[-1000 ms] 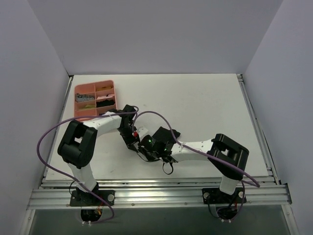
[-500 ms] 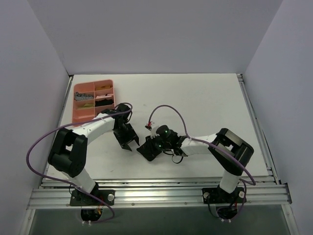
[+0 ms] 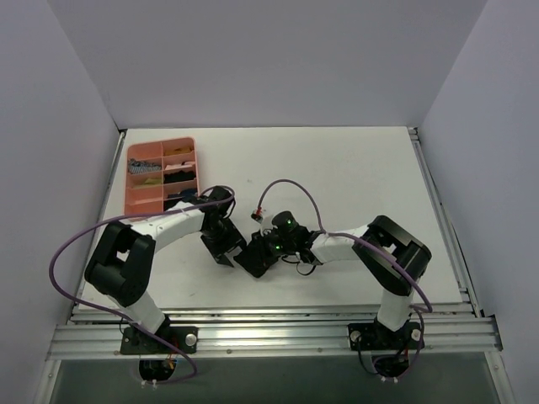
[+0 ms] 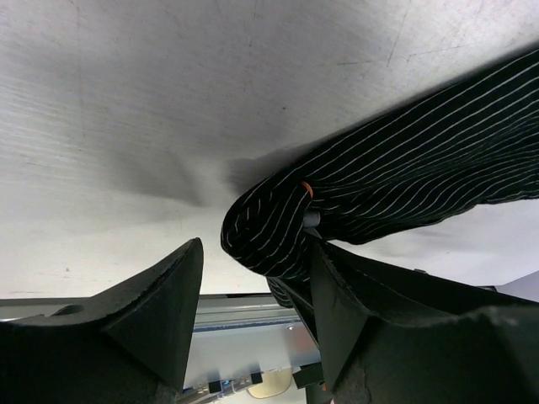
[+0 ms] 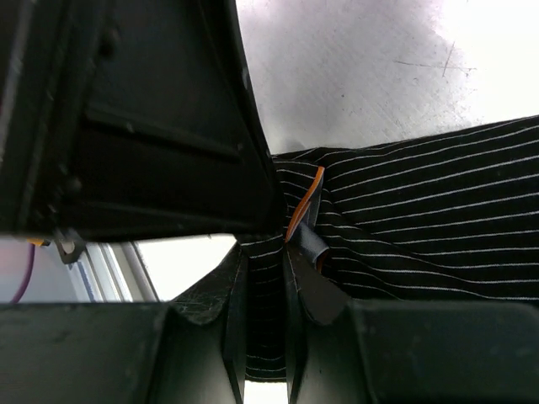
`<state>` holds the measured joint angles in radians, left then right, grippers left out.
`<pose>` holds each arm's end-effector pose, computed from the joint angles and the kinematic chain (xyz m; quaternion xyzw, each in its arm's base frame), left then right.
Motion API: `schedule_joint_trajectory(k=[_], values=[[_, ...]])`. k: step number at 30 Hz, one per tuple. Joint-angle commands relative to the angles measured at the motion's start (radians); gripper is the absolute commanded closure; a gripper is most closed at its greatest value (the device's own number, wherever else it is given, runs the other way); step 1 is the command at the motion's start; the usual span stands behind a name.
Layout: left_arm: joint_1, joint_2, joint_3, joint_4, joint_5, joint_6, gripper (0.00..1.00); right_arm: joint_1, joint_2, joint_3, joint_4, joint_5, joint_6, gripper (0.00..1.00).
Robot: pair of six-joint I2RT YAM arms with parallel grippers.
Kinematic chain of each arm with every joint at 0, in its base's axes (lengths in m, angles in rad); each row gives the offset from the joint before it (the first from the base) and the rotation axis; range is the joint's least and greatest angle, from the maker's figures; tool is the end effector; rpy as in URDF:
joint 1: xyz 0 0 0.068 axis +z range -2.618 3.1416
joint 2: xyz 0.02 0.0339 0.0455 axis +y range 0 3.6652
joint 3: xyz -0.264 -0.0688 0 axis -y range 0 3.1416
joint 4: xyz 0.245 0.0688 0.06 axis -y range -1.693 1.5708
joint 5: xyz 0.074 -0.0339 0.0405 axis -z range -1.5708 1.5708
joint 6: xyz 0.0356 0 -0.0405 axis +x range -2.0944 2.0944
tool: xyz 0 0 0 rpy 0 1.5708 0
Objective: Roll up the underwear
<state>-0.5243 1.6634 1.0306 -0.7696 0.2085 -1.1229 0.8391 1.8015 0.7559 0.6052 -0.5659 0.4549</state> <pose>0.2523 -0.1544 0.1726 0.2838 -0.9496 0.1318 0.0192 0.2191 0.2726 0.1443 -0.3016 0.7674 0.4981 0.2682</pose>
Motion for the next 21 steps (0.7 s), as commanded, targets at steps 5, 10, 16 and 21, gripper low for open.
schedule_joint_trajectory(k=[5,10,16,21], values=[[-0.040,-0.010,-0.029,0.064,-0.027,-0.089,0.41,-0.008,0.071,-0.018,-0.124,-0.006,0.022,1.00],[-0.060,0.012,-0.030,0.066,-0.072,-0.113,0.64,-0.011,0.065,-0.023,-0.107,-0.009,0.048,1.00],[-0.069,0.082,0.009,0.047,-0.069,-0.091,0.98,-0.011,-0.037,-0.027,-0.202,0.061,0.018,0.74],[-0.075,0.102,0.026,0.023,-0.075,-0.075,0.98,0.015,-0.158,-0.003,-0.355,0.190,-0.048,0.59]])
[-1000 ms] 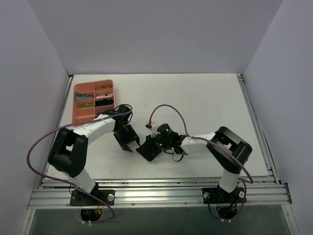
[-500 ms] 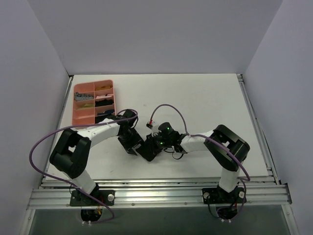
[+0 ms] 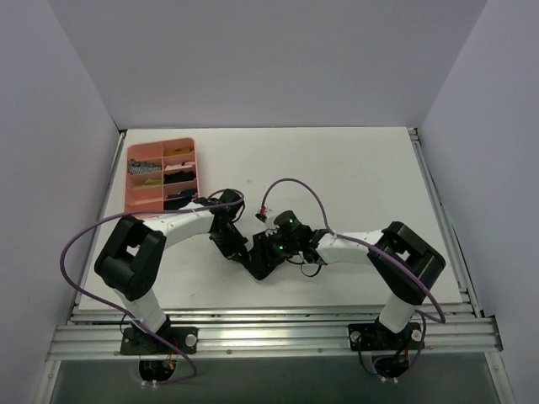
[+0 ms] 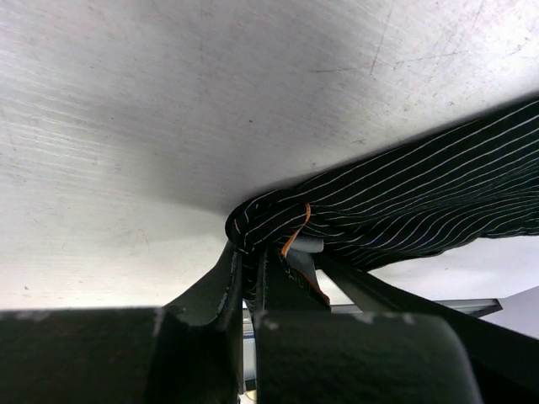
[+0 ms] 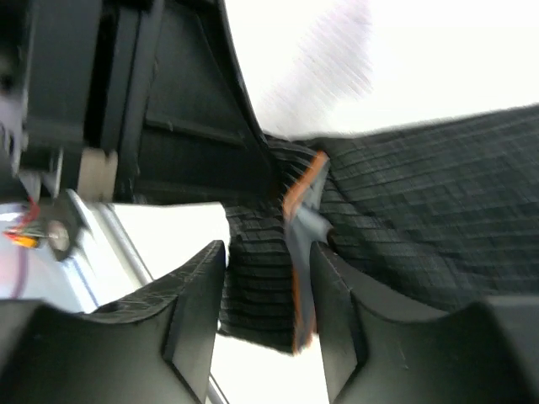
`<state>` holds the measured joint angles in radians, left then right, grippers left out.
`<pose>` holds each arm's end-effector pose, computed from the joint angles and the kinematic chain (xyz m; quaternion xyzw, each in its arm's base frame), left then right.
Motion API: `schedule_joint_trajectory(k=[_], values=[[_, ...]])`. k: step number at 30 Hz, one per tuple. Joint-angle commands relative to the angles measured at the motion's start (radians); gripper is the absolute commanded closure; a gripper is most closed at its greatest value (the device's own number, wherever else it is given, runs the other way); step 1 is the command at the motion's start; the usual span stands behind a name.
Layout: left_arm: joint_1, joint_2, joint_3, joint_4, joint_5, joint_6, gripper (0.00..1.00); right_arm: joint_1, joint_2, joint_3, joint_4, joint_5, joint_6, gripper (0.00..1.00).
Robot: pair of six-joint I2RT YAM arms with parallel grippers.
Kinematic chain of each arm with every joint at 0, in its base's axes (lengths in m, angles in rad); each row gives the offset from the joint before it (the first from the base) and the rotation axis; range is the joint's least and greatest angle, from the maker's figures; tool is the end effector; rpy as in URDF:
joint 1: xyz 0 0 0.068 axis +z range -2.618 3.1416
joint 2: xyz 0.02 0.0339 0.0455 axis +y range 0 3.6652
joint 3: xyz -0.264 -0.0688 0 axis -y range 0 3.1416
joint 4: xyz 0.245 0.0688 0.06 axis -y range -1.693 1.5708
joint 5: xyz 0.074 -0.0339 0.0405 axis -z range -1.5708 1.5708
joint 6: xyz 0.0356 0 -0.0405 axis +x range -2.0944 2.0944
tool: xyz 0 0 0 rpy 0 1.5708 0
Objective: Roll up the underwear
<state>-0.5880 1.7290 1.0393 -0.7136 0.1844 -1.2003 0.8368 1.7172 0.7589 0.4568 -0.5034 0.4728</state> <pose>0.2518 -0.1757 0.1571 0.2917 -0.9484 0.1224 0.0194 0.2155 0.2645 0.1581 -0.2756 0.7966 0.4705 0.2609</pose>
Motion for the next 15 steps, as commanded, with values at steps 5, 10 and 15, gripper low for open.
schedule_joint_trajectory(k=[5,10,15], values=[[-0.019,0.069,0.051,-0.067,-0.059,0.025,0.98,0.079,-0.168,0.037,-0.332,0.275,-0.157,0.53],[-0.030,0.089,0.094,-0.086,-0.066,0.033,0.98,0.180,-0.214,0.082,-0.415,0.431,-0.198,0.52],[-0.036,0.110,0.117,-0.099,-0.063,0.039,0.98,0.243,-0.208,0.123,-0.441,0.500,-0.238,0.51]])
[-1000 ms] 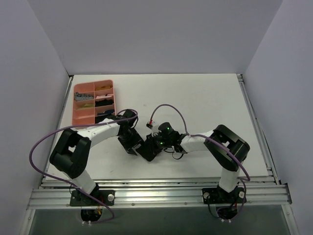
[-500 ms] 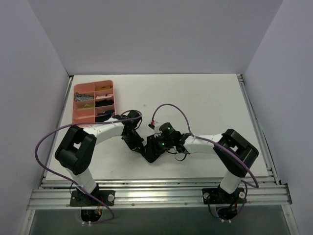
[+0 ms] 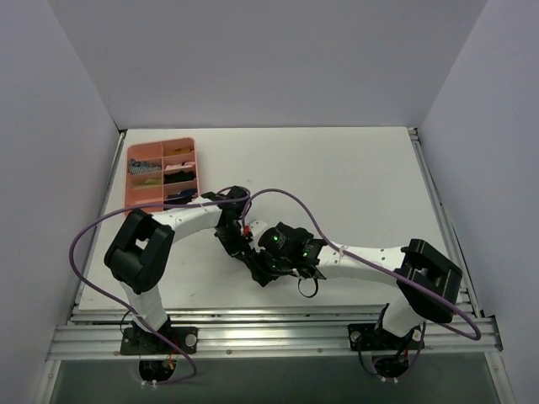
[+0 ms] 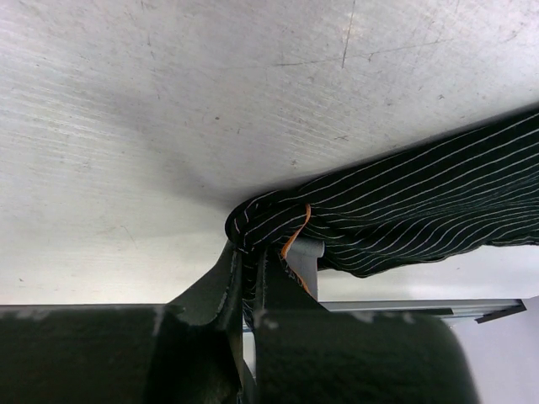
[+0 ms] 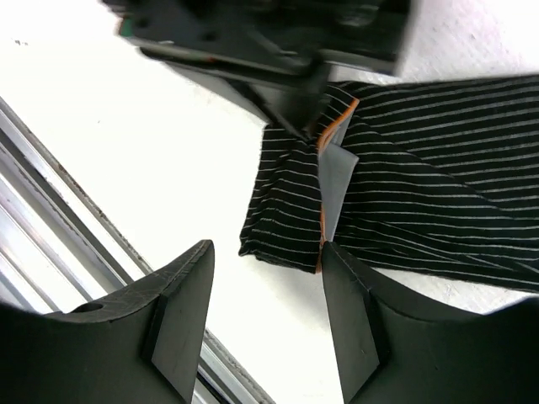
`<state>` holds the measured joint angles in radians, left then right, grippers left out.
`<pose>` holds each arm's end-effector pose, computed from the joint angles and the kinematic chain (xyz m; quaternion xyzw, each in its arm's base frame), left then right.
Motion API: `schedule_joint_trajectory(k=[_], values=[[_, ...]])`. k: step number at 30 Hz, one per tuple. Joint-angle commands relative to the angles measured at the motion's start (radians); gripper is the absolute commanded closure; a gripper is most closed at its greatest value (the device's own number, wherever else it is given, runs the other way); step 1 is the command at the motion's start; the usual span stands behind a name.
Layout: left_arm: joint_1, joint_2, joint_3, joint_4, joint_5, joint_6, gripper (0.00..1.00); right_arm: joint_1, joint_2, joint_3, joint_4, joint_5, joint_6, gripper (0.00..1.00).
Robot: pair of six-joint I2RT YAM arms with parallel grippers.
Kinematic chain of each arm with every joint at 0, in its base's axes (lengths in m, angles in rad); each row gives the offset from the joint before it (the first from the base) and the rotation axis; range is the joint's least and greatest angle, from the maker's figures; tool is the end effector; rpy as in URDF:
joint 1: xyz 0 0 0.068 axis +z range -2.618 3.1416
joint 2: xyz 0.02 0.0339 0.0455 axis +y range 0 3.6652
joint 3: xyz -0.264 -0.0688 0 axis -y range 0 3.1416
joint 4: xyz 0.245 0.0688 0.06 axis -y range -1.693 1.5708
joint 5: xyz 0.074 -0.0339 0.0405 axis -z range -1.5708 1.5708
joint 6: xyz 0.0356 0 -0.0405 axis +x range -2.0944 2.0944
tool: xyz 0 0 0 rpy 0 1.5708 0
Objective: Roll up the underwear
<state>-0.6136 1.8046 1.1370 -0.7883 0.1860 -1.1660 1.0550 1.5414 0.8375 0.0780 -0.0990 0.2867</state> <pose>0.2605 -0.1915 0.1575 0.2659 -0.9578 0.1028 0.0360 0.1580 0.2858 0.2005 -0.3542 0.8161 0.3171 0.3286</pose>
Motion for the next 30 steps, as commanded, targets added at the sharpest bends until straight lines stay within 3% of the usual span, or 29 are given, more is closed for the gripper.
schedule_joint_trajectory(k=[1,10,30], values=[[-0.011,0.036,0.023,-0.026,-0.065,0.005,0.98,0.036,-0.027,0.051,-0.066,0.143,-0.060,0.51],[-0.009,0.055,0.050,-0.054,-0.065,0.020,0.98,0.135,0.060,0.129,-0.112,0.323,-0.150,0.51],[-0.011,0.070,0.072,-0.089,-0.068,0.035,0.98,0.172,0.167,0.087,-0.004,0.340,-0.158,0.51]])
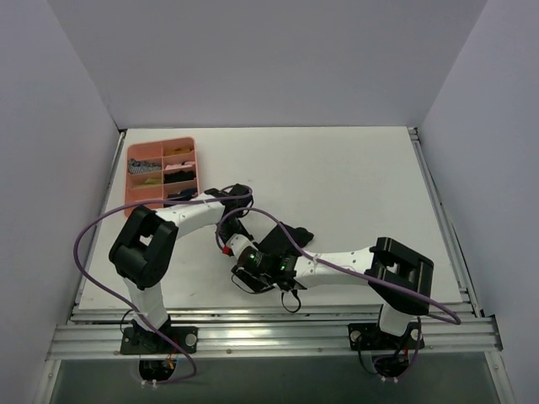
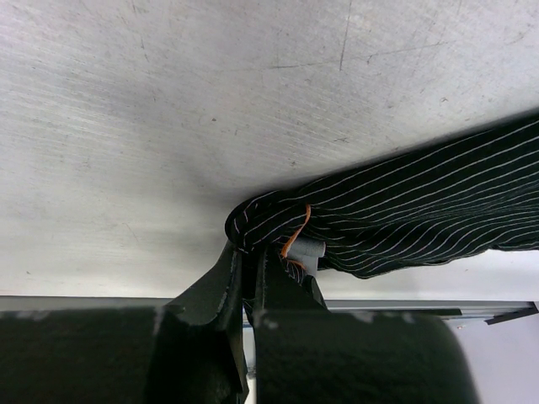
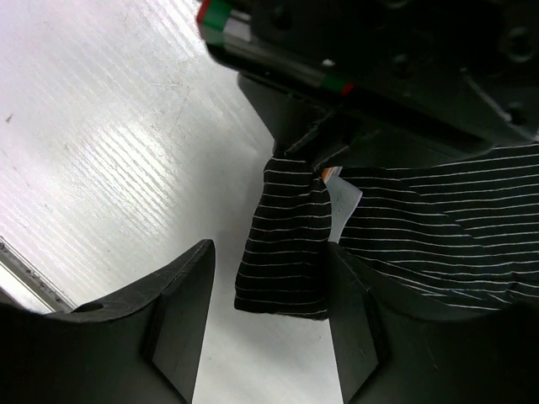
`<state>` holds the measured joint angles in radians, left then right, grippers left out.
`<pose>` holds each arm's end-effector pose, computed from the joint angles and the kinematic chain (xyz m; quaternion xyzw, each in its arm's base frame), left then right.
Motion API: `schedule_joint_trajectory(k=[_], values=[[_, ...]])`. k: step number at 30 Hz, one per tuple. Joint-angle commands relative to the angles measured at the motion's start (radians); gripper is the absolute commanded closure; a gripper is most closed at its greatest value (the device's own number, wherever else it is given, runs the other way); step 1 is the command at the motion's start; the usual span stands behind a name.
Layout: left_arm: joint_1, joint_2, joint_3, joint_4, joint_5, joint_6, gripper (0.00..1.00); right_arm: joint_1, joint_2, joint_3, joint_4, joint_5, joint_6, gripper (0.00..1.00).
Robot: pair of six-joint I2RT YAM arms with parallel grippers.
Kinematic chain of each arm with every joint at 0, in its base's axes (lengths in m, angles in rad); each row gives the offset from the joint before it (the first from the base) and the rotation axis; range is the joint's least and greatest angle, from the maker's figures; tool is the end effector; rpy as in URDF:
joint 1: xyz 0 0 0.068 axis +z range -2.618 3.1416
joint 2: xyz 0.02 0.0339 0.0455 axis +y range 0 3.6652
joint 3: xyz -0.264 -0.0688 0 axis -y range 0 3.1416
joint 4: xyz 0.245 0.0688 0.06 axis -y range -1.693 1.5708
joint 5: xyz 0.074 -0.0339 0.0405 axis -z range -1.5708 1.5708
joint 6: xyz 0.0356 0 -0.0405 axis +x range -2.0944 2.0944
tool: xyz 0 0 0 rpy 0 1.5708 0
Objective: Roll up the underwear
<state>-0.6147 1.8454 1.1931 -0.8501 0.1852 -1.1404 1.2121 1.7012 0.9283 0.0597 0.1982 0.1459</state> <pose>0.2659 -0.1958 0.1578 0.2555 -0.9618 0.0852 0.0493 0.1308 0.3290 0.1759 -0.4245 0.8003 0.1898 0.3785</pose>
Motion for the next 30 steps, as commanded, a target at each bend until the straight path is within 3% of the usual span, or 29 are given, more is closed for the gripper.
schedule_joint_trajectory(k=[1,4,6,7,10,14,15,18,24,30], values=[[-0.010,0.031,0.017,-0.030,-0.067,0.011,0.98,0.015,0.020,-0.002,0.014,0.046,-0.019,0.52],[-0.008,0.035,0.025,-0.038,-0.066,0.014,0.98,0.024,0.038,0.004,0.017,0.081,-0.012,0.54],[-0.008,0.037,0.030,-0.043,-0.063,0.018,0.98,0.026,0.041,0.000,0.025,0.090,-0.006,0.61],[-0.008,0.037,0.033,-0.043,-0.061,0.018,0.98,0.026,0.040,-0.006,0.029,0.089,-0.002,0.75],[0.003,0.023,0.033,-0.038,-0.053,0.014,0.98,0.004,0.028,-0.055,0.067,0.043,0.053,0.96],[0.041,-0.070,0.007,-0.003,-0.053,-0.002,0.82,-0.025,-0.024,-0.176,0.181,-0.077,0.173,1.00],[0.056,-0.090,-0.010,0.009,-0.055,-0.004,0.69,-0.028,-0.031,-0.199,0.201,-0.101,0.225,1.00],[0.069,-0.147,-0.018,0.017,-0.081,-0.001,0.55,-0.055,-0.025,-0.273,0.281,-0.186,0.318,1.00],[0.069,-0.210,-0.058,0.011,-0.133,0.001,0.48,-0.134,-0.003,-0.408,0.468,-0.328,0.432,1.00],[0.049,-0.301,-0.171,0.157,-0.115,-0.012,0.46,-0.190,-0.002,-0.538,0.650,-0.387,0.517,1.00]])
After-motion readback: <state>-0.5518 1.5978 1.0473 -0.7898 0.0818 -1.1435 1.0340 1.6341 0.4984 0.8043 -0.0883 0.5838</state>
